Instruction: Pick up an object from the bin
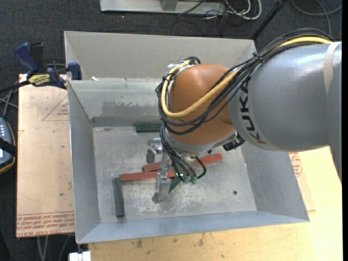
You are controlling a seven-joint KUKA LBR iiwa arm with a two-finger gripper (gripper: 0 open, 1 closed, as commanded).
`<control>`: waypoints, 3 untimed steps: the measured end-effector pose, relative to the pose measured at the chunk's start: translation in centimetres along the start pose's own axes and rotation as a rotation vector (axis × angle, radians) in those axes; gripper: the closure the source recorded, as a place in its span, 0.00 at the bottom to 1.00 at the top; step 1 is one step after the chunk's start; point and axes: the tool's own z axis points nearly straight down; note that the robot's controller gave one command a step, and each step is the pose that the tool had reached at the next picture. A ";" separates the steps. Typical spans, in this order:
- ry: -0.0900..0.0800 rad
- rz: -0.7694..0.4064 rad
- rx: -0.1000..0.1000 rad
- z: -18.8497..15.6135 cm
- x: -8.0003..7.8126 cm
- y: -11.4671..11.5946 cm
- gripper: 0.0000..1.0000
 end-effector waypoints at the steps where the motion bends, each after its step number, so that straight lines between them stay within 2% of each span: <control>1: -0.007 0.003 -0.001 -0.3 -0.2 -0.1 0.00; 2: -0.013 -0.012 -0.003 7.1 -1.8 1.5 0.00; 3: -0.006 -0.052 -0.001 13.6 -2.3 3.0 0.00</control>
Offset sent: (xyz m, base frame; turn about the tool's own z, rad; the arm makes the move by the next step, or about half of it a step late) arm 0.0267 0.0258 -0.1328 -0.0192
